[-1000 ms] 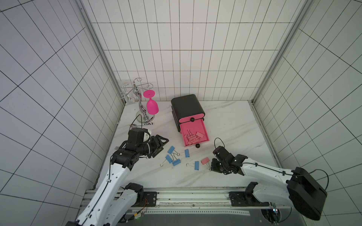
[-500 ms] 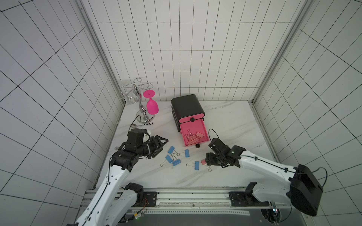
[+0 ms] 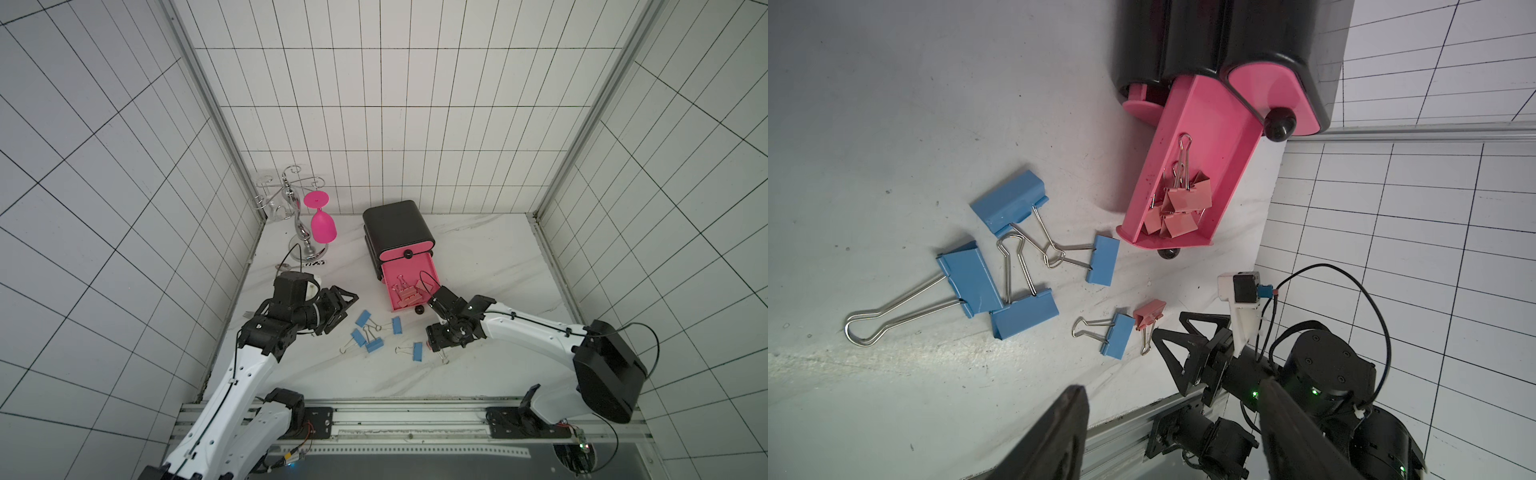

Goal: Put the binder clips in the drawer according to color
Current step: Pick up the binder clip at the center of the board.

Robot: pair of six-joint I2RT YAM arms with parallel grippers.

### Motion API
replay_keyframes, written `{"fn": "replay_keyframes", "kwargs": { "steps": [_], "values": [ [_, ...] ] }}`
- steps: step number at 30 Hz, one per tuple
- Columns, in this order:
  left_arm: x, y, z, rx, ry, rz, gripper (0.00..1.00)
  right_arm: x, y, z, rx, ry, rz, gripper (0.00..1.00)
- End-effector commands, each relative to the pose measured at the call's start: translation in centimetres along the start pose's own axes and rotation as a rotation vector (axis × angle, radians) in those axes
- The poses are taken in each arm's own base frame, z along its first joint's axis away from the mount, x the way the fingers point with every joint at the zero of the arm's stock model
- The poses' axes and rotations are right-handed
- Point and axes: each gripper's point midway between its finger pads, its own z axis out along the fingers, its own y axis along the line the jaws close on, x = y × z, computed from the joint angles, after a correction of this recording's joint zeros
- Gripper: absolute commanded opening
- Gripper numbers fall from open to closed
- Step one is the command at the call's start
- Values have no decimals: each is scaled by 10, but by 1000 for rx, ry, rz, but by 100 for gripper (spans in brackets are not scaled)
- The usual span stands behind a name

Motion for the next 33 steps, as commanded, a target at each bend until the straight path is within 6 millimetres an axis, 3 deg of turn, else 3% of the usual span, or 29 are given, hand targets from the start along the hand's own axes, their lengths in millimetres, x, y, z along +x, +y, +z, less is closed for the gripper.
{"fn": "replay_keyframes", "kwargs": {
  "steps": [1, 13, 24, 33],
  "values": [
    [-5, -3, 2, 10, -18, 18, 68, 0, 3, 0, 6, 22, -57, 78],
    [-7, -1, 5, 0, -18, 12, 68, -8, 15, 14, -14, 62, -106, 76],
    [-13, -3, 8, -4, -17, 17, 68, -8, 16, 30, -5, 86, -103, 65],
    [-17, -4, 10, -1, -11, 18, 68, -21, 13, 10, 8, 1, -49, 45]
  ]
}}
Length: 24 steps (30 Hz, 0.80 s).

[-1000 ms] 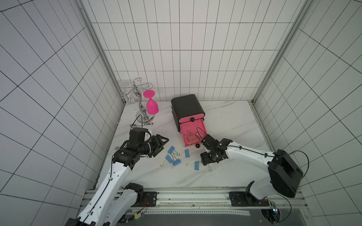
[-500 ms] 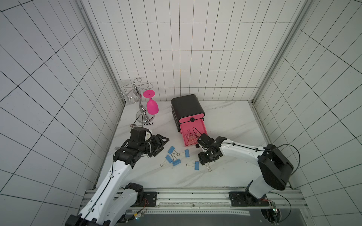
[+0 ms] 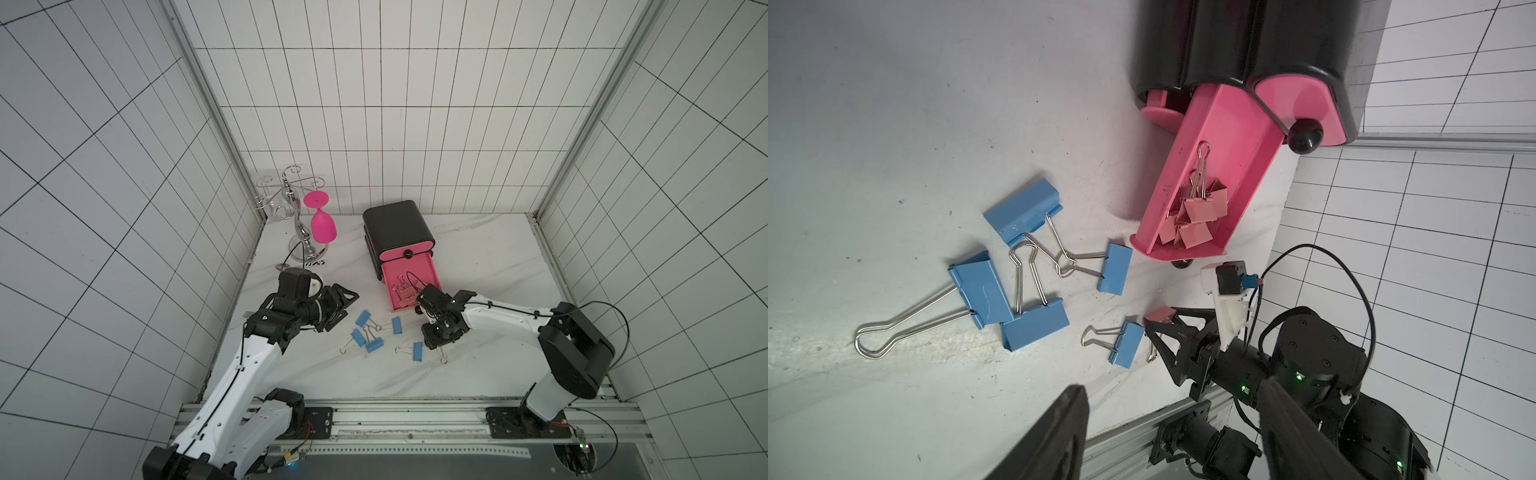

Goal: Put the binder clips in the drawer according to color
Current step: Pick up the binder clip at the center of the board, then place the binder clip in the drawer.

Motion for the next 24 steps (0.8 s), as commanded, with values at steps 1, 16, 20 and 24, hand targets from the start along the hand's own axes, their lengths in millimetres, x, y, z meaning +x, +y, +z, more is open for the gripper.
{"fn": "replay_keyframes", "kwargs": {
  "steps": [1, 16, 20, 24],
  "values": [
    [-7, -14, -3, 39, -21, 44, 68, -12, 0, -22, 4, -79, 36, 43],
    [-28, -35, 6, 86, -21, 47, 68, -113, -53, -120, -215, -399, 585, 40],
    [-32, -38, 9, 94, -20, 46, 69, -162, -58, -126, -323, -453, 737, 40],
    [-33, -39, 12, 98, -15, 41, 68, -199, -61, -118, -376, -471, 832, 38]
  ]
}}
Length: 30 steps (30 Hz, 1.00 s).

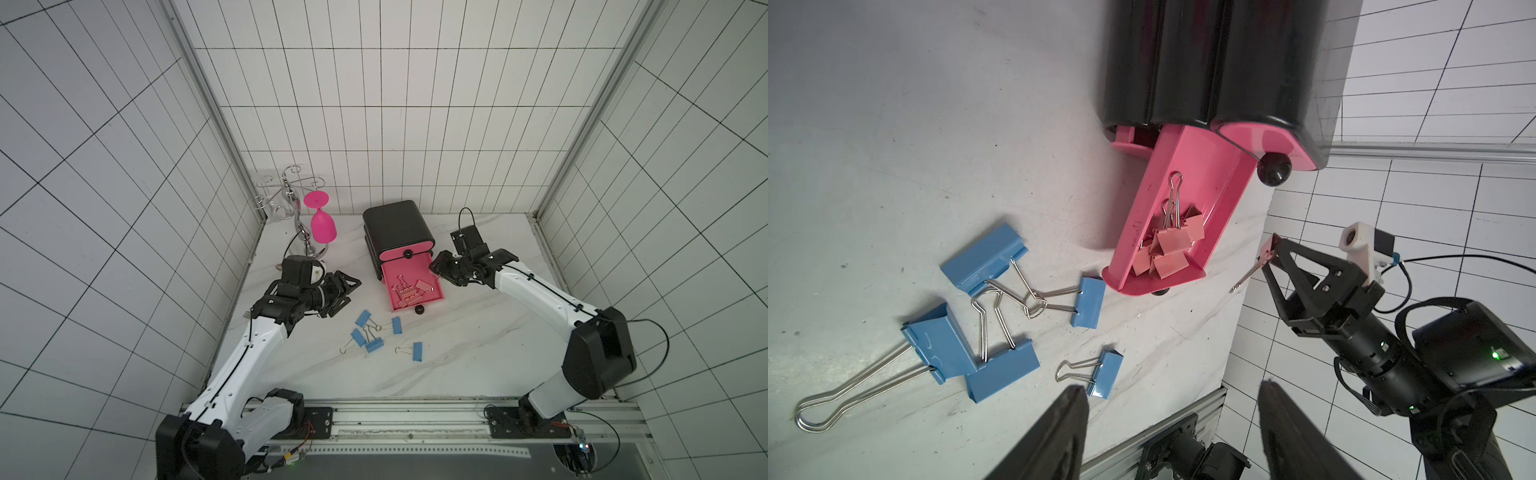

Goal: Put the binder clips in the drawer according to color
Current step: Place the binder clip in the drawer.

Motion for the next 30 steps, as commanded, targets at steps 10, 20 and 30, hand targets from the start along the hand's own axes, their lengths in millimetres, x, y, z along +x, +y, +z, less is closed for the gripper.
{"fn": "replay_keyframes", "kwargs": {
  "steps": [10, 20, 30],
  "values": [
    [-7, -11, 4, 39, 0, 19, 68, -34, 19, 36, -59, -65, 206, 40],
    [-9, -12, 8, 34, 14, 24, 68, -32, 18, 40, -62, -68, 215, 62],
    [-12, -17, 7, 39, 5, 33, 68, -33, 21, 23, -75, -83, 154, 67]
  ]
}}
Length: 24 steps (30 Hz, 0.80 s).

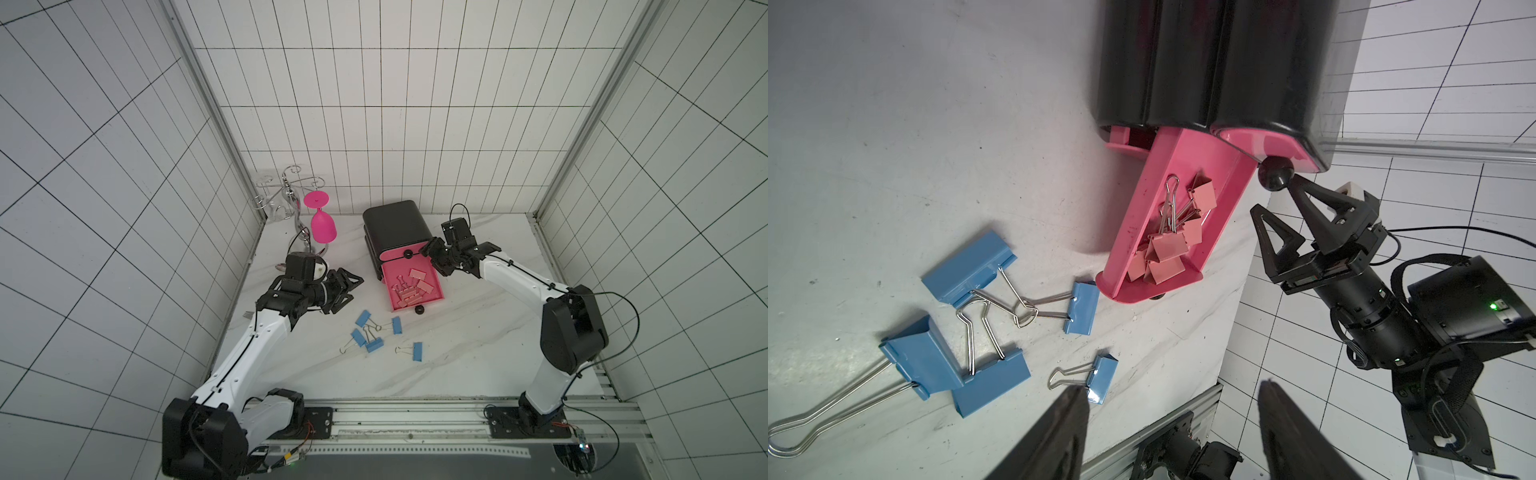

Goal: Put the binder clips in the drawer according to color
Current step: Place the binder clip in the drawer, then close the drawer in the storage box.

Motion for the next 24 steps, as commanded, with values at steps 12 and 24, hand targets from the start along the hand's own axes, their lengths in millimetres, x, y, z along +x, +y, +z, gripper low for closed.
{"fn": "replay_keyframes", "kwargs": {
  "steps": [12, 24],
  "values": [
    [1, 3, -1, -1, -8, 20, 67, 33, -59, -68, 72, 5, -182, 50],
    [23, 57, 26, -35, 45, -115, 64, 133, -98, -27, -141, 230, -161, 42]
  ]
}}
